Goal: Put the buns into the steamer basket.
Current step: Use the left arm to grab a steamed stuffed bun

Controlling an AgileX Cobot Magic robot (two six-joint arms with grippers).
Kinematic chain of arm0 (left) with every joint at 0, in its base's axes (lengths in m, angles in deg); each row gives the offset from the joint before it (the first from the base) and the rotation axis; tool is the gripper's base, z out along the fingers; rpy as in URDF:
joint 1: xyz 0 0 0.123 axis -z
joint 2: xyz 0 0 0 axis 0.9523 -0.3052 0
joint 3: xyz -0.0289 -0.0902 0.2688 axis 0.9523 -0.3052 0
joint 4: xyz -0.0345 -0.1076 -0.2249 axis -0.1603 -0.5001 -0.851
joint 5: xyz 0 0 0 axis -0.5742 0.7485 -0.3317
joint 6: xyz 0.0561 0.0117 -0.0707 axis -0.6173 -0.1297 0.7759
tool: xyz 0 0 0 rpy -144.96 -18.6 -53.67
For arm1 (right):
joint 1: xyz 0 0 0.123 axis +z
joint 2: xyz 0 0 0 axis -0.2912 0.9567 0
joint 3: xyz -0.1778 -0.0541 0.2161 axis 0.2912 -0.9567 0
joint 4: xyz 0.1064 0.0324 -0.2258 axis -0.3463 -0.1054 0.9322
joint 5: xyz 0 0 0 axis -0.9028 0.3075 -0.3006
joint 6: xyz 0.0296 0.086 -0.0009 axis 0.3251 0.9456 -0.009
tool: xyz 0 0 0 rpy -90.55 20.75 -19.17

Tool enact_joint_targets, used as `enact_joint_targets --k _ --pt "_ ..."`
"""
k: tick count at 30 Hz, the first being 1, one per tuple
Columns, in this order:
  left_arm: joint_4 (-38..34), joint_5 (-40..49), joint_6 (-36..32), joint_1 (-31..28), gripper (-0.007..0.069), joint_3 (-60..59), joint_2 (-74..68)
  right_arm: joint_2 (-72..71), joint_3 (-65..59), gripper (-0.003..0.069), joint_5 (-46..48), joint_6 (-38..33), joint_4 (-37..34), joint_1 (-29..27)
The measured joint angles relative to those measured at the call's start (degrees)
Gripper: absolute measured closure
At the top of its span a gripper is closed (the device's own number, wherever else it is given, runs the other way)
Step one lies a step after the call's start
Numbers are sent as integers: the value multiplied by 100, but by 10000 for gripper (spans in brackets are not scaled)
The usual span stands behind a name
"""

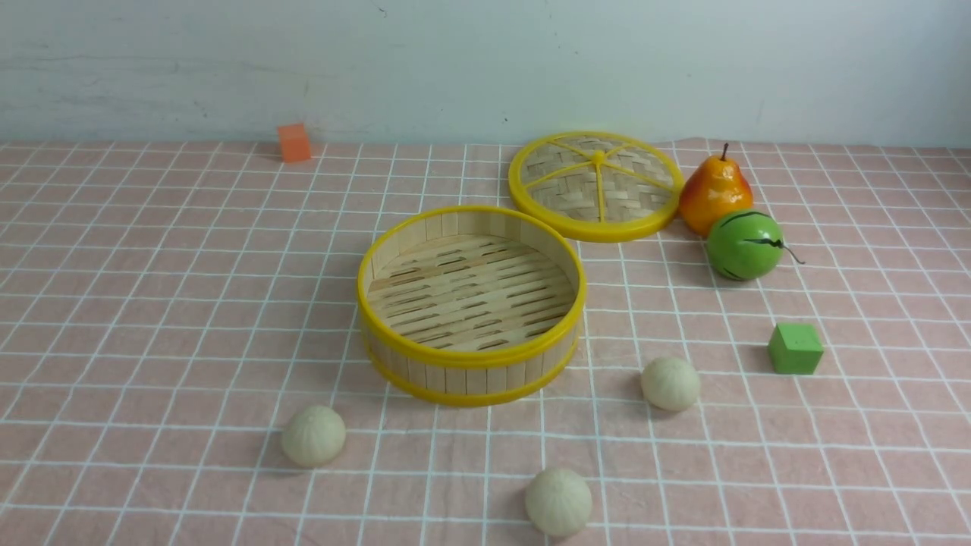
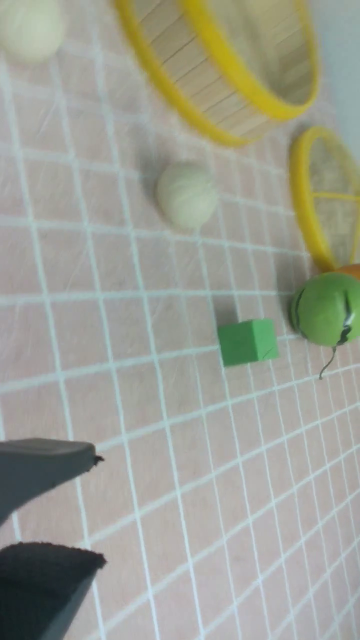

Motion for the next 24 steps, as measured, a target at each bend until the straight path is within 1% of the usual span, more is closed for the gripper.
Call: enact_joint_targets --k 1,2,3,6,8,10,13,14,15,17,19,20,21,22,23,24 --pt "-235 -9 91 0 387 0 0 0 0 420 -7 104 -93 0" --pt "-596 -41 462 0 387 0 0 0 0 420 -33 264 -477 0" --pt "-1501 -77 1123 0 387 0 0 0 0 420 -90 697 -1170 0" --pt "-2462 -84 1726 0 387 0 0 0 0 420 -116 1259 -2437 0" --pt "-2625 -84 1817 0 387 0 0 0 0 420 -131 1384 -2865 0" --pt "-2674 -66 1841 0 387 0 0 0 0 420 -162 1396 -3061 0" --pt "-2686 100 1867 0 387 0 0 0 0 420 -188 1328 -3157 0" --pt "-2686 298 1858 0 387 0 0 0 0 420 -209 1267 -3177 0" --pt "-2686 354 1803 0 387 0 0 0 0 420 -214 1260 -3177 0" --pt "-2686 528 1434 0 387 35 0 0 0 420 -221 1205 -3182 0" --pt "-2686 720 633 0 387 282 0 0 0 420 -226 1020 -3181 0" --pt "-2681 732 633 0 387 282 0 0 0 420 -226 999 -3183 0" --pt "-2681 868 -228 0 389 652 0 0 0 420 -219 809 -3195 0" --pt "-2681 902 -309 0 391 694 0 0 0 420 -219 786 -3195 0" --pt "-2658 1091 -802 0 404 983 -18 0 42 422 -193 576 -3195 0" --pt "-2657 1120 -920 0 410 1066 -28 0 42 423 -193 544 -3195 0"
